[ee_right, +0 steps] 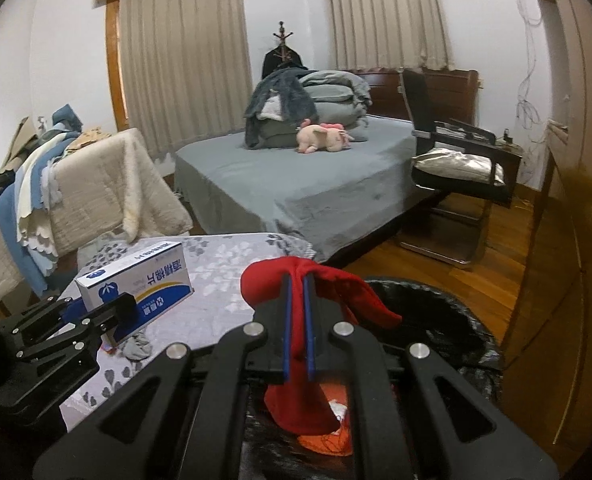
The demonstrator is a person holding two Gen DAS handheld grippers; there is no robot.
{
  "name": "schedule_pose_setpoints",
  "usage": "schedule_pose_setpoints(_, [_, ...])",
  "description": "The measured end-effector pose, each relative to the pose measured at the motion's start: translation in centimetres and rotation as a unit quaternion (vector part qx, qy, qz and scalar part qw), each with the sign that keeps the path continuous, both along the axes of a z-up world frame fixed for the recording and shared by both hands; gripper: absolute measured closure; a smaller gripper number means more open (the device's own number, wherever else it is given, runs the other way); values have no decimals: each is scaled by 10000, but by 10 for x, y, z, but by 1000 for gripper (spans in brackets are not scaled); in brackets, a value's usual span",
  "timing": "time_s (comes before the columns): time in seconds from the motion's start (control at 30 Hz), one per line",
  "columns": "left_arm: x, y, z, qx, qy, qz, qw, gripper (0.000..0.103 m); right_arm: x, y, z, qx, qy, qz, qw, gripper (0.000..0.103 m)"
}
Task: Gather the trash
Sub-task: 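Carry the tissue box and red glove over the black bin and open both tools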
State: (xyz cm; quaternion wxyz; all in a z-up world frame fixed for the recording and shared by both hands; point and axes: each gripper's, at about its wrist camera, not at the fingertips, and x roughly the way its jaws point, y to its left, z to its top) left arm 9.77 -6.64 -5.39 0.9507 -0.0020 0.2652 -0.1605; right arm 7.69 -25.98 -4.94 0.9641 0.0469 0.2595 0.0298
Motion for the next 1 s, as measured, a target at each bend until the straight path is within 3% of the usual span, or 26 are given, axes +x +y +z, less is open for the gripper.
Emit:
schedule_pose_setpoints(0.6, [30,-72,-33,62,311,-764,9966,74,1,-70,-38,-38,387,-718,9967,98])
schedule_pose_setpoints(1.0, [54,-117,-60,149,603,-1117,9918,74,15,-90,-72,-17,711,-829,9940,98])
